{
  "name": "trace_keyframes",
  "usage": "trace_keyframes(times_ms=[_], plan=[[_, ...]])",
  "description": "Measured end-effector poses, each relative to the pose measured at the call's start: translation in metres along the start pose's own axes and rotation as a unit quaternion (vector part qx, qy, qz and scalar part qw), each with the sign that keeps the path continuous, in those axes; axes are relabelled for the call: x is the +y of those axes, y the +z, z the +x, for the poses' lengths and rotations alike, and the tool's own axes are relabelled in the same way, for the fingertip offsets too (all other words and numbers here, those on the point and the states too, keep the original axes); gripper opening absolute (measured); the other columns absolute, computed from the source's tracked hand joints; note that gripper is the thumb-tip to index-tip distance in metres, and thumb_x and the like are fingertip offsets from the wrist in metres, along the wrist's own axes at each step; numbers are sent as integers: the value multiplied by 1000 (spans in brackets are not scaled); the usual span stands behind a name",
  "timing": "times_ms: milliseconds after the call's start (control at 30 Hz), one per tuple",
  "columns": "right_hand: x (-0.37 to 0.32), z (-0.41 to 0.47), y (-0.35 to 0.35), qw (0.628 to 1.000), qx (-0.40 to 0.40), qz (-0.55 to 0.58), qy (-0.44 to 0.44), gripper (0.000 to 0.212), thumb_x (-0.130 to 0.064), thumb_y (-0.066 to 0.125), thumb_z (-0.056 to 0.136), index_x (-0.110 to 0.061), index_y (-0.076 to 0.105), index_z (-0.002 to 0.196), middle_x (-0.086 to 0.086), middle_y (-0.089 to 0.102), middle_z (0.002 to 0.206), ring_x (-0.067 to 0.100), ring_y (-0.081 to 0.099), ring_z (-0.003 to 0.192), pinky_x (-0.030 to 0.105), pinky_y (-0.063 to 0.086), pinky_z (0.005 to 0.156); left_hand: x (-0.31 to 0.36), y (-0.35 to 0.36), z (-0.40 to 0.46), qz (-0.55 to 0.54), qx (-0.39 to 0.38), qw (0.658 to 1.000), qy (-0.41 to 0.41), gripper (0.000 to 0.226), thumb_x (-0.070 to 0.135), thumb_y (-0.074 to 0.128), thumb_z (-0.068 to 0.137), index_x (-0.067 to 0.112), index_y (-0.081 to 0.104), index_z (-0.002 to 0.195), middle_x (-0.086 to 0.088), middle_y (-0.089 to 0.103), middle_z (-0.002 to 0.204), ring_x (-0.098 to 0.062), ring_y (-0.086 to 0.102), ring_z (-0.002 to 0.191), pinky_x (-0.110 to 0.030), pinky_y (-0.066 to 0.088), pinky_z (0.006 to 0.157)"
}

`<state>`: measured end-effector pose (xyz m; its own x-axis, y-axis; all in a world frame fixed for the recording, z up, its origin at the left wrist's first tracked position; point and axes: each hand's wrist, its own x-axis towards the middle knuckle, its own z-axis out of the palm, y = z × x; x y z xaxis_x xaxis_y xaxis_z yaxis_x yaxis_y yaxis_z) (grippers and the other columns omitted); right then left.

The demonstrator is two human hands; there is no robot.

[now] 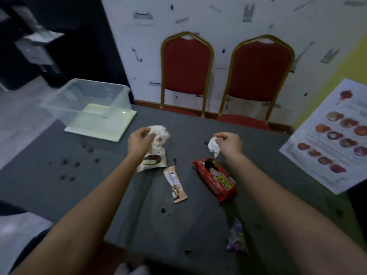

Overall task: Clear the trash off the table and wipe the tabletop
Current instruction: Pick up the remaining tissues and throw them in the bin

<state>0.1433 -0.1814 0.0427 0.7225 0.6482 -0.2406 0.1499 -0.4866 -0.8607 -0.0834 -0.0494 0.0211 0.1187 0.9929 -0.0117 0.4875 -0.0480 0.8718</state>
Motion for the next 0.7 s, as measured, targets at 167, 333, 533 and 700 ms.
trace_keyframes(times_ms=[167, 333, 533, 700], plan=[[-57, -39, 96, 994, -105, 7, -39, 18, -7, 62, 84, -8, 74, 97, 10, 73, 101, 21, 67, 93, 23, 45, 71, -80, -112, -16, -68, 139, 982, -108, 14, 0, 57, 84, 6, 66, 93, -17, 66, 91, -19, 57, 86, -25, 45, 67], [-107, -102, 199, 978, -200, 25, -63, 29, -3, 62, 77, -4, 70, 105, 14, 69, 90, 27, 64, 82, 36, 53, 76, -138, -206, -51, -127, 262, 938, -188, 23, 8, 58, 87, -5, 68, 102, -10, 65, 92, -19, 56, 88, -26, 46, 68], [-127, -193, 340, 923, -340, -93, -155, 42, 5, 55, 74, -5, 68, 113, 10, 69, 107, 20, 64, 99, 24, 47, 84, -246, -294, -109, -245, 391, 814, -352, 33, 20, 59, 80, -4, 69, 100, -19, 69, 102, -33, 63, 90, -38, 49, 74], [-100, -261, 453, 883, -414, -161, -153, 41, 5, 54, 76, -6, 69, 111, 11, 70, 107, 24, 66, 102, 32, 53, 88, -352, -321, -131, -279, 386, 744, -470, 19, 17, 54, 72, 7, 70, 74, -16, 72, 99, -36, 65, 87, -42, 55, 77]])
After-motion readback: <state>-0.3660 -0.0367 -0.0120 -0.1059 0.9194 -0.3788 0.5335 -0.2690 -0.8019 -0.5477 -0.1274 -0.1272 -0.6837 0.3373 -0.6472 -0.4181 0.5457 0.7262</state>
